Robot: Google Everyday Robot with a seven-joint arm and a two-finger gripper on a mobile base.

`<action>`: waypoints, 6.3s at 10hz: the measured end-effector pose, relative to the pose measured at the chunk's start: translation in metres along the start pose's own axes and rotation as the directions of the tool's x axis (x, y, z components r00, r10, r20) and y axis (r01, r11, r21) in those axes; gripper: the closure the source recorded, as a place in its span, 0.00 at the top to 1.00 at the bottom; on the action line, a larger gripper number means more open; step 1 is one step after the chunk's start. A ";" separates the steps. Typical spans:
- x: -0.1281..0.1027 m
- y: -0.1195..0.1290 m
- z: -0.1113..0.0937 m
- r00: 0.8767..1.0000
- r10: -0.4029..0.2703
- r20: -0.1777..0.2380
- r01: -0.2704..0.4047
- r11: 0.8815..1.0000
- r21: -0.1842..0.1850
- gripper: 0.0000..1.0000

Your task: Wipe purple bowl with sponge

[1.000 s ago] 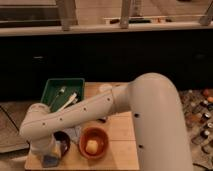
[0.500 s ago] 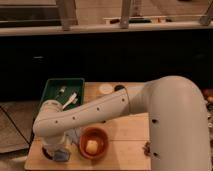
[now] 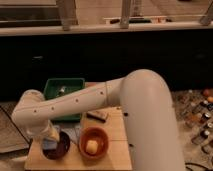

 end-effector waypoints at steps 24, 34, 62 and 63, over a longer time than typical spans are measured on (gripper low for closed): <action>-0.038 -0.001 0.022 0.995 -0.097 0.005 0.097 0.995 0.004 0.00; 0.000 0.031 0.017 1.000 0.005 -0.018 -0.005 1.000 0.024 0.00; -0.026 0.021 -0.015 0.995 -0.055 0.083 0.051 0.997 0.056 0.00; -0.026 0.021 -0.015 0.995 -0.055 0.083 0.051 0.997 0.056 0.00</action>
